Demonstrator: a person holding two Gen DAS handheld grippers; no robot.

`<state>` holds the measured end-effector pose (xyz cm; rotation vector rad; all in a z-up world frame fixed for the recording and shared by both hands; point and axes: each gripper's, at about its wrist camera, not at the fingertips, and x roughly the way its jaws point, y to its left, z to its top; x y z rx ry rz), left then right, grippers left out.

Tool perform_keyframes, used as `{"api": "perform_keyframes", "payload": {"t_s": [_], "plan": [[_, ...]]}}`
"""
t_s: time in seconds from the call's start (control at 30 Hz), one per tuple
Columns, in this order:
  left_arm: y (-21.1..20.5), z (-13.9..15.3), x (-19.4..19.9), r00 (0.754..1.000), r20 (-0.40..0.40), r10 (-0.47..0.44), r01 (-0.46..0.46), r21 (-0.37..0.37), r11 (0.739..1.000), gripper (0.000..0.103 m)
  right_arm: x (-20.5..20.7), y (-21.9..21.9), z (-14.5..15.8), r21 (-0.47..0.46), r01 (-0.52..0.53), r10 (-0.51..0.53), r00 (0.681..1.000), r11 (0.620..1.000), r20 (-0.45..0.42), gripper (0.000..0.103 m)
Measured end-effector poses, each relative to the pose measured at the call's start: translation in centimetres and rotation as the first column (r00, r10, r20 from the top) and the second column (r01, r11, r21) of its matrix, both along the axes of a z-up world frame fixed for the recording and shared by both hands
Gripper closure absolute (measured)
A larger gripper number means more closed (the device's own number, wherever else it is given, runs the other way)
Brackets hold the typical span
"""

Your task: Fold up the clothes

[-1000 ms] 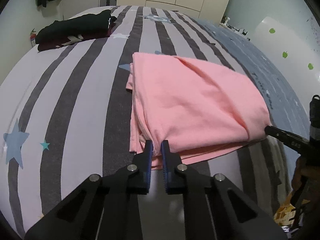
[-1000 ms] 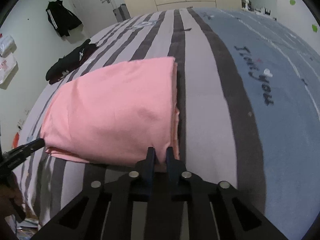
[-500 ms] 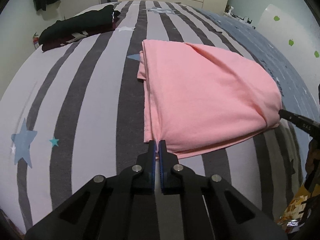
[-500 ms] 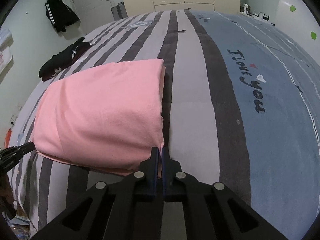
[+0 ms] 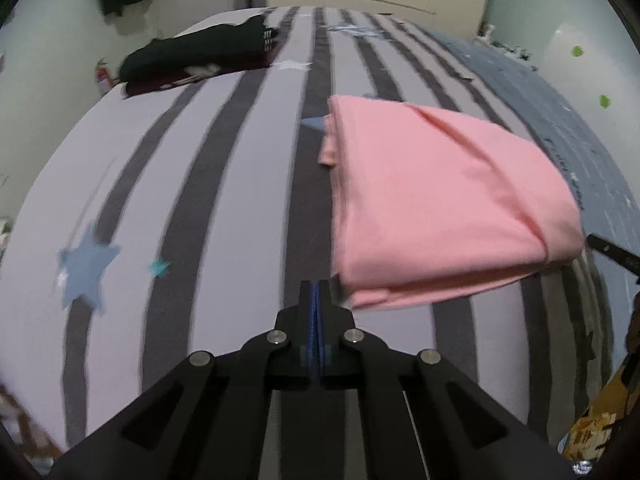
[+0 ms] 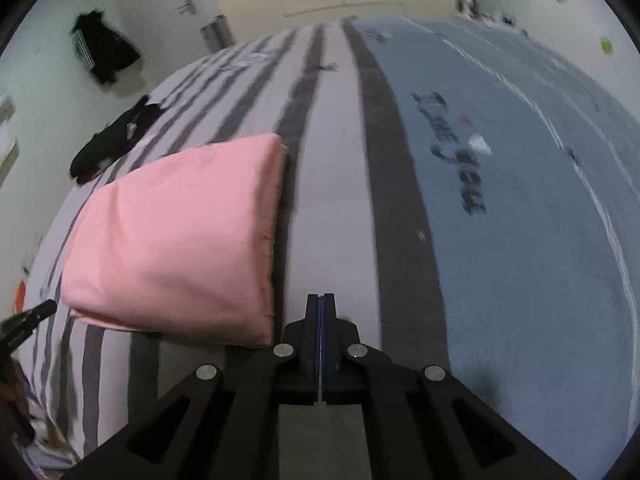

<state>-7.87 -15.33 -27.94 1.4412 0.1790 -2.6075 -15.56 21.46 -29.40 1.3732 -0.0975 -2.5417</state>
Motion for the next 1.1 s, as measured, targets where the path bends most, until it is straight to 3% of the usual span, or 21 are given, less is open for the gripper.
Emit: {"api": "perform_keyframes", "payload": {"t_s": [0.13,0.37,0.53,0.67,0.73,0.87,1.1], "plan": [[1.4,1.7,-1.1,0.998,-0.061,-0.025,0.024,-0.017,1.0,0.102,-0.4,-3.2,2.1,-0.022,-0.071,0.068,0.994,0.997,-0.085,0.103],[6.0,3.8,-10.9,0.967,-0.222,-0.123,0.142,0.072,0.987,0.098,-4.2,-8.4,2.6,-0.086,-0.108,0.093,0.982,0.99,-0.162,0.1],[7.3,0.7,-16.7,0.981,-0.143,-0.128,0.133,0.025,0.991,0.096,-8.6,-11.0,0.9,-0.074,-0.113,0.1,0.982,0.991,-0.162,0.098],[5.6,-1.0,-16.6,0.986,-0.14,-0.086,0.09,0.018,0.996,0.094,-10.8,-11.7,-1.9,0.01,-0.121,0.121,0.984,0.993,-0.13,0.098],[4.6,-1.2,-16.0,0.987,-0.152,-0.053,0.056,0.011,0.998,0.101,-11.0,-11.2,-2.7,0.035,-0.122,0.126,0.981,0.992,-0.148,0.1],[2.9,-1.6,-15.2,0.986,-0.155,-0.056,0.059,0.011,0.998,0.101,-11.0,-9.6,-3.1,0.04,-0.091,0.097,0.982,0.995,-0.162,0.103],[0.1,0.9,-15.5,0.98,-0.174,0.093,-0.099,-0.03,0.995,0.101,-12.1,-6.5,-2.4,0.059,0.026,-0.016,0.987,0.998,-0.157,0.103]]}}
